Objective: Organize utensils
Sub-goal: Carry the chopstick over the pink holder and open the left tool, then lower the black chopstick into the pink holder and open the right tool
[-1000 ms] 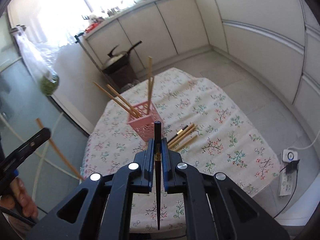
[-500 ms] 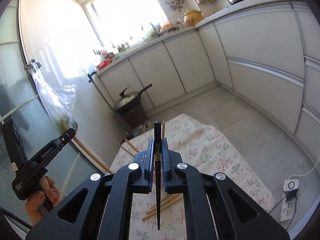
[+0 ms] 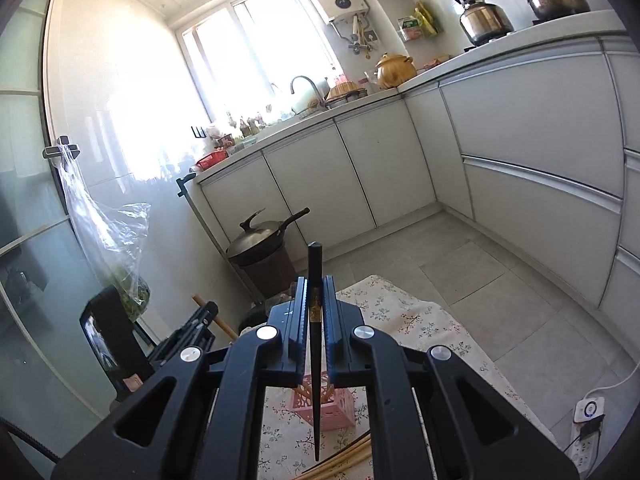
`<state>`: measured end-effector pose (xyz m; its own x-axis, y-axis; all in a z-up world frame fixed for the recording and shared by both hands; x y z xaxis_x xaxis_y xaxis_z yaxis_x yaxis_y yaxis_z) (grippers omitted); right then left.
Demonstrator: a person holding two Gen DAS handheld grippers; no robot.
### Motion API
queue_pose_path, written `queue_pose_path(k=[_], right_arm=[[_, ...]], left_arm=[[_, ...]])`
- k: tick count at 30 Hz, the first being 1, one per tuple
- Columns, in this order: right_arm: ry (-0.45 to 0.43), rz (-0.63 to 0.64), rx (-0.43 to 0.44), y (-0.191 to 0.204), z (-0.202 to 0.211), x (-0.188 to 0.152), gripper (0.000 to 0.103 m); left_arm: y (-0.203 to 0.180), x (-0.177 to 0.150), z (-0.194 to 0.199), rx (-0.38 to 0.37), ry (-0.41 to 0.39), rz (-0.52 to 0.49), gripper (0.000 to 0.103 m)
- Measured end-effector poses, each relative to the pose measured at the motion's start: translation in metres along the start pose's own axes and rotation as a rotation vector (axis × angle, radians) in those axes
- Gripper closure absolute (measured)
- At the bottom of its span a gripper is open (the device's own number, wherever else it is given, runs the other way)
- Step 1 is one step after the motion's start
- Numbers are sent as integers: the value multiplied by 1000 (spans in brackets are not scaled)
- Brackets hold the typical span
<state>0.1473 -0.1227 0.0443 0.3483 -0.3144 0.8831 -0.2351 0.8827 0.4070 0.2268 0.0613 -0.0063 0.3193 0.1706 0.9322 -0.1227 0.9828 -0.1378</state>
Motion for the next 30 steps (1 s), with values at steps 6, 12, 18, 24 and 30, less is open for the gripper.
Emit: queue_pose_path(k=[6,12,18,24,30], right_arm=[[-50,0,-18,7,-8,4,96],[-109,2,-75,14,-29,9,96],[-174,10,-164,17,-72,9,96],[-181,22,-244,12,-116,-13,96],[-192,8,-282,-3,-144,-45,96]], left_arm=[[39,18,41,2,-64,137,61],[85,46,91,45,-169,259,44],[104,54,100,76,-187,285,40],[114,53,91,74,-152,306,39],[119,52,88,72,-134,303,37]])
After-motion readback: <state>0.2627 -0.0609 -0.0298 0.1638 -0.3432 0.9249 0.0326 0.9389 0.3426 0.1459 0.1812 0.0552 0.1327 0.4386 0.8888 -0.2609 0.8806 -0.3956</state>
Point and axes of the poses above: each gripper's, at about its wrist camera, not at the fingertips, and z roughly against the way its jaws point, y to its left, x to its top, the point moved 8 cm from there along -z, roughly the way its jaws point, and after that the axes turned 5 degrees about x, right-handed, at the moved point
